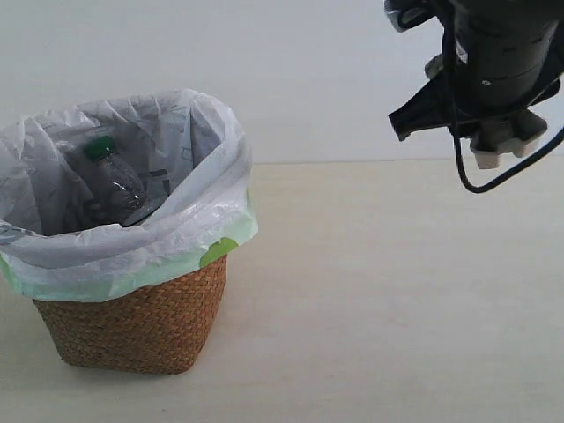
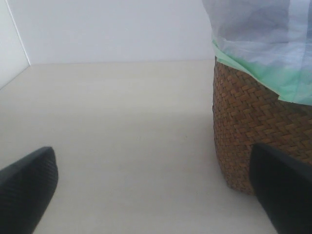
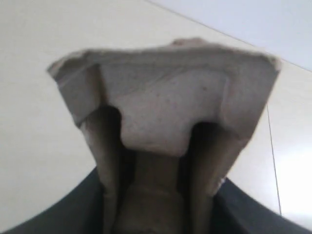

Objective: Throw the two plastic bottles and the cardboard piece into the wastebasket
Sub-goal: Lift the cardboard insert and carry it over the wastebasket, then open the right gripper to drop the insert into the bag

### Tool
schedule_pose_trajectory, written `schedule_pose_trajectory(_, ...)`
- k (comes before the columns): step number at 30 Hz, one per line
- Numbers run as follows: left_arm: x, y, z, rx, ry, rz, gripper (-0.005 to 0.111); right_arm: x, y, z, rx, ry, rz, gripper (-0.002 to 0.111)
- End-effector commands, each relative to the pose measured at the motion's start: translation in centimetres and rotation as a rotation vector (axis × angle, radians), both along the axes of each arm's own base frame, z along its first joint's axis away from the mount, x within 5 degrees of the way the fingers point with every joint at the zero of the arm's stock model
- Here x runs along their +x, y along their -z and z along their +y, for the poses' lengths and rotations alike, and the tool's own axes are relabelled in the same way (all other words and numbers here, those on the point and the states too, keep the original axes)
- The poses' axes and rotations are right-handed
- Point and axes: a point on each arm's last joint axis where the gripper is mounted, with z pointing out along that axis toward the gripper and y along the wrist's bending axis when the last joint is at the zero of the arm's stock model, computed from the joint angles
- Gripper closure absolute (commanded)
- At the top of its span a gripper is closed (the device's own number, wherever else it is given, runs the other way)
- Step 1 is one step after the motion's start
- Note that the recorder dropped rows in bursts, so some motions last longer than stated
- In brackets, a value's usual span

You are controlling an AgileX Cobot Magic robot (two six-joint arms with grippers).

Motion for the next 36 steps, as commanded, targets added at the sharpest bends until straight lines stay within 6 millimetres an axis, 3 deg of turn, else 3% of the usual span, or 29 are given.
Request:
schedule_pose_trajectory(1, 0.0, -0.2, 0.0, -0.009, -0.004, -0.016, -0.001, -0.1, 0.2, 2.0, 0.284, -0.037, 0.007, 0.108)
schedule_pose_trajectory(4, 0.0, -0.2, 0.0, -0.009, -0.004, -0.016, -0.001, 0.0, -0.5, 5.5, 0.6, -0.257, 0.002, 0.108)
schedule_pose_trajectory(6, 0.0, -0.2, 0.0, -0.009, -0.004, -0.016, -0.001, -0.6, -3.5, 7.0, 0.804, -0.369, -0.048, 0.107)
schedule_pose_trajectory(8, 0.0, -0.2, 0.0, -0.009, -0.004, -0.016, -0.001, -1.8, -6.5, 8.1, 0.975, -0.497, -0.042, 0.095)
schedule_pose_trajectory(10, 0.0, -0.2, 0.0, -0.009, -0.004, -0.016, -0.001, -2.8, -8.4, 9.1, 1.118, -0.594, 0.009, 0.063)
schedule_pose_trajectory(12, 0.0, -0.2, 0.0, -0.009, -0.004, -0.016, -0.001, -3.1, -8.8, 9.3, 1.168, -0.61, 0.026, 0.02)
schedule_pose_trajectory(13, 0.0, -0.2, 0.0, -0.009, -0.004, -0.016, -0.001, -3.1, -8.7, 9.4, 1.157, -0.615, 0.03, 0.004)
schedule_pose_trajectory(18, 0.0, -0.2, 0.0, -0.009, -0.004, -0.016, -0.001, -3.3, -8.4, 9.3, 1.132, -0.613, 0.063, 0.016)
schedule_pose_trajectory(26, 0.0, -0.2, 0.0, -0.009, -0.004, -0.016, -0.001, -3.5, -8.1, 9.2, 1.111, -0.603, 0.1, 0.016)
schedule_pose_trajectory(36, 0.0, -0.2, 0.0, -0.009, -0.004, -0.016, -0.001, -3.5, -6.0, 7.3, 0.839, -0.481, 0.213, 0.02)
